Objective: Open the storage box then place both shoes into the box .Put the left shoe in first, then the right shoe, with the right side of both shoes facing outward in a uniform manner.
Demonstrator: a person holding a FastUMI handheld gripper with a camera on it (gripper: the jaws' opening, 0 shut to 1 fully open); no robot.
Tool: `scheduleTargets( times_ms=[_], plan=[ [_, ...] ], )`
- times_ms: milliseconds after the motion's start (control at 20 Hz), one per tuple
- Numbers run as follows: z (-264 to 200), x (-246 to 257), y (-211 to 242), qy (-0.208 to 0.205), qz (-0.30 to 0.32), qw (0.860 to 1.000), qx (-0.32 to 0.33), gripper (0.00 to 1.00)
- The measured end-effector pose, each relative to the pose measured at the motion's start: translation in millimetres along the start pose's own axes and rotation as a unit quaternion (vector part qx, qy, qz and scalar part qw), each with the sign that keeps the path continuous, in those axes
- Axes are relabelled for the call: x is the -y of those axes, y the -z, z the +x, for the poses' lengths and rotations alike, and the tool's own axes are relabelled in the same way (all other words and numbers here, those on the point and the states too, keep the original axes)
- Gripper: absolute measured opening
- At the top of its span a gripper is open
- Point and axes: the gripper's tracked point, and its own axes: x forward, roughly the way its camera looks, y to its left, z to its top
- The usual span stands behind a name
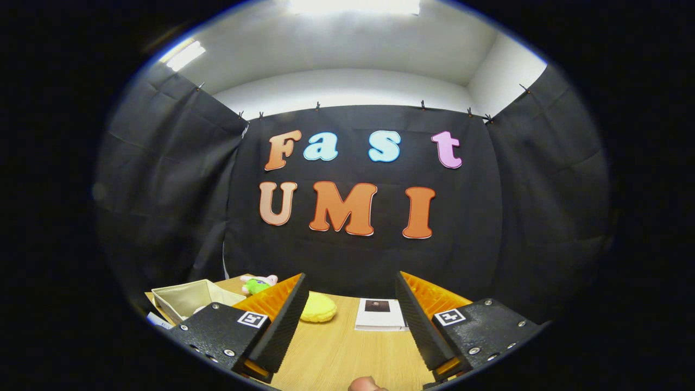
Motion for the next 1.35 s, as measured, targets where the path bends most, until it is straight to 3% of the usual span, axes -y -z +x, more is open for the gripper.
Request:
scheduleTargets(
  times_ms=[250,600,1350],
  plan=[
    [-15.2,41.0,-19.0,0.045,-0.008,0.999,0.029,0.97],
    [-24.5,58.6,-32.0,0.066,-0.003,0.997,0.039,0.97],
    [-45.7,56.9,-78.8,0.057,0.012,0.997,0.047,0.97]
  ],
)
